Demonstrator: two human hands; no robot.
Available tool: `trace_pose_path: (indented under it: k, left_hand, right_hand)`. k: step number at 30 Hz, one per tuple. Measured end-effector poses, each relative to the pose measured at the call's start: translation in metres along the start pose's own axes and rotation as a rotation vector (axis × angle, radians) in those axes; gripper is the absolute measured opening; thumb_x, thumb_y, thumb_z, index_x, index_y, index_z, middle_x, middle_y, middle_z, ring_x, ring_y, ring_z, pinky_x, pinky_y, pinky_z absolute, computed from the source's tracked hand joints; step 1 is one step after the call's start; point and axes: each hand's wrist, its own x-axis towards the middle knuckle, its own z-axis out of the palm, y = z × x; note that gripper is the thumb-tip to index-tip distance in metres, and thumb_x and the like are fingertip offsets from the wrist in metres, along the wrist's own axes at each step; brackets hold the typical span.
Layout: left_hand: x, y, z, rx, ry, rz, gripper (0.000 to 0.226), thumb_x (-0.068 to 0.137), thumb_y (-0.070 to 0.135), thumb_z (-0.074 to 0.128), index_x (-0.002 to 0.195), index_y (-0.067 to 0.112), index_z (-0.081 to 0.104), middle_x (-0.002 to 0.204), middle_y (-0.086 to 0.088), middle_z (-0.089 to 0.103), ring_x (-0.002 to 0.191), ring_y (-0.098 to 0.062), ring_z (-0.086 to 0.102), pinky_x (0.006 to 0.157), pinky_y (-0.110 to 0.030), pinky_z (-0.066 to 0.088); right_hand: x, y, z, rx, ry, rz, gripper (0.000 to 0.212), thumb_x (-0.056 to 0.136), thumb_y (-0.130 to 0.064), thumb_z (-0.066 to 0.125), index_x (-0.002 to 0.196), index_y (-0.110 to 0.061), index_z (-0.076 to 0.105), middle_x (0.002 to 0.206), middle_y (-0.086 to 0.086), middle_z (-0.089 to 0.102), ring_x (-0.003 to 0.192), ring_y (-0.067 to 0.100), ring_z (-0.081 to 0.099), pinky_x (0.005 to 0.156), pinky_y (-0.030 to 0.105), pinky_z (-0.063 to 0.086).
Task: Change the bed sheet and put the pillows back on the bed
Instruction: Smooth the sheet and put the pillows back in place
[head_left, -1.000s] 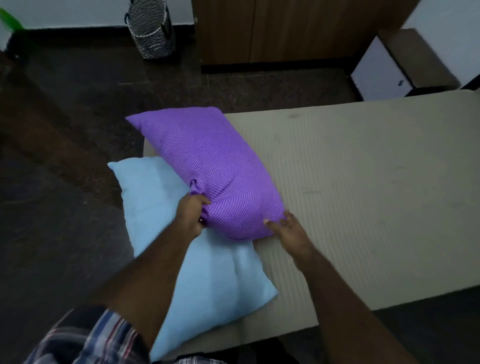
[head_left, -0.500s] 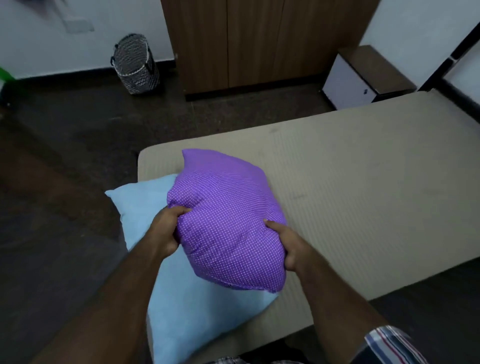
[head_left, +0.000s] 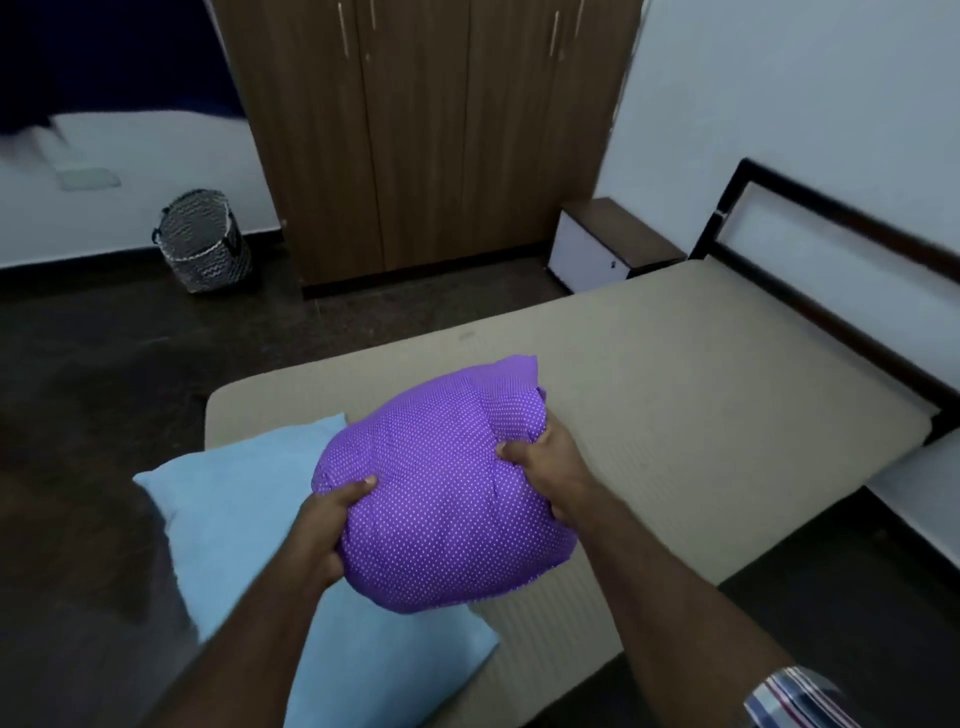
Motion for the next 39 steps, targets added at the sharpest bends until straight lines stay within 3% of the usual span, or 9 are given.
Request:
trace_pose_path:
  k: [4, 7, 12, 21, 25, 32, 39]
  left_hand:
    - [-0.016, -0.021, 0.043, -0.061, -0.051, 0.075, 0.051, 0.085, 0.011, 0.074, 0.131, 0.018, 0.054, 0.117, -0.011, 0.063, 0.104, -0.042, 0.061, 0.083, -0.057, 0.056]
    - [-0.025, -0.040, 0.079, -0.091, -0.082, 0.126, 0.056, 0.084, 0.008, 0.074, 0.136, 0.016, 0.055, 0.125, -0.012, 0.064, 0.108, -0.042, 0.062, 0.090, -0.063, 0.053]
    - [-0.043, -0.078, 0.151, -0.103, -0.085, 0.195, 0.054, 0.081, 0.004, 0.073, 0.132, 0.013, 0.060, 0.124, -0.010, 0.067, 0.109, -0.038, 0.064, 0.085, -0.053, 0.056]
    - [-0.081, -0.133, 0.314, -0.060, -0.170, 0.301, 0.048, 0.083, -0.002, 0.068, 0.128, 0.014, 0.063, 0.122, -0.010, 0.069, 0.108, -0.037, 0.065, 0.082, -0.049, 0.057]
    - [-0.082, -0.133, 0.379, -0.031, -0.190, 0.319, 0.043, 0.087, -0.001, 0.065, 0.125, 0.018, 0.062, 0.119, -0.007, 0.067, 0.107, -0.034, 0.064, 0.077, -0.044, 0.056]
    - [-0.036, -0.119, 0.482, -0.010, -0.237, 0.337, 0.034, 0.089, 0.001, 0.066, 0.115, 0.023, 0.065, 0.118, -0.007, 0.067, 0.107, -0.034, 0.064, 0.078, -0.045, 0.056]
    - [0.005, -0.090, 0.594, -0.007, -0.308, 0.328, 0.038, 0.087, -0.003, 0.065, 0.114, 0.024, 0.067, 0.121, -0.009, 0.068, 0.109, -0.034, 0.065, 0.088, -0.050, 0.055]
  right_hand:
    - [-0.015, 0.000, -0.047, 0.010, 0.051, -0.024, 0.058, 0.087, -0.009, 0.070, 0.140, -0.022, 0.049, 0.121, -0.007, 0.061, 0.105, 0.016, 0.061, 0.097, 0.042, 0.052]
    - [-0.023, 0.005, -0.089, 0.049, 0.070, -0.045, 0.057, 0.088, -0.006, 0.070, 0.138, -0.023, 0.050, 0.117, -0.007, 0.061, 0.098, 0.012, 0.061, 0.088, 0.035, 0.052]
    - [-0.033, 0.022, -0.175, 0.054, 0.113, -0.066, 0.060, 0.086, -0.016, 0.075, 0.139, -0.025, 0.049, 0.130, -0.002, 0.060, 0.112, 0.022, 0.061, 0.099, 0.048, 0.053]
    - [-0.041, 0.030, -0.353, 0.076, 0.149, -0.117, 0.061, 0.088, -0.013, 0.072, 0.141, -0.026, 0.046, 0.131, -0.001, 0.059, 0.112, 0.021, 0.061, 0.099, 0.048, 0.052]
    - [-0.020, 0.024, -0.410, 0.052, 0.180, -0.129, 0.065, 0.089, -0.017, 0.071, 0.146, -0.026, 0.041, 0.135, -0.001, 0.055, 0.117, 0.022, 0.058, 0.100, 0.045, 0.051]
    - [0.052, 0.010, -0.490, 0.018, 0.197, -0.122, 0.067, 0.089, -0.026, 0.072, 0.146, -0.031, 0.039, 0.137, -0.005, 0.053, 0.120, 0.021, 0.056, 0.105, 0.051, 0.048]
    - [0.114, -0.012, -0.577, 0.062, 0.247, -0.078, 0.069, 0.083, -0.033, 0.077, 0.143, -0.032, 0.042, 0.134, -0.003, 0.056, 0.115, 0.021, 0.059, 0.102, 0.052, 0.050]
